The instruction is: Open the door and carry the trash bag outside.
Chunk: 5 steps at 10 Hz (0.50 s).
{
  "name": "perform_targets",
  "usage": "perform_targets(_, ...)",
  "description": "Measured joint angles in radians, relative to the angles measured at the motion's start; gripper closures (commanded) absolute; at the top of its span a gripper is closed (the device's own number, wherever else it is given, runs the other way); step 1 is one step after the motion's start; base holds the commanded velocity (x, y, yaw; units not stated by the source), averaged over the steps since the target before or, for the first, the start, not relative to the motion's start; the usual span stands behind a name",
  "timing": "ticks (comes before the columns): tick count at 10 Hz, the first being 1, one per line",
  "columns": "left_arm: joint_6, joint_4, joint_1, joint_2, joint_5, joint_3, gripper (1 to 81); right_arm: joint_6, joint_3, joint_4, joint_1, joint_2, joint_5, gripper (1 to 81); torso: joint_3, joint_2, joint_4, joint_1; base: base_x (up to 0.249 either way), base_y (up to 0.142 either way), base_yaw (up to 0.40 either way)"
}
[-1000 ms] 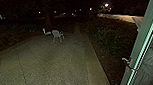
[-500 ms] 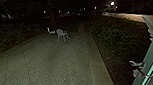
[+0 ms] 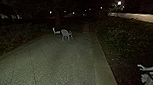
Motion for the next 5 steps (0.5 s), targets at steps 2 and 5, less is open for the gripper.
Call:
perform_targets(2,0.0,-0.001,0.005,0.0,-0.001,0.0,81.1,-0.001,0.0,0.0,-0.003,-0.002,-0.001,1.0,0.0,0.0,0.0,0.0,0.07,0.0,0.0)
perform_targets(5,0.0,-0.001,0.006,-0.002,-0.001,0.0,81.1,0.0,0.0,0.0,-0.004,-0.002,-0.001,1.0,0.0,0.0,0.0,0.0,0.068,0.0,0.0)
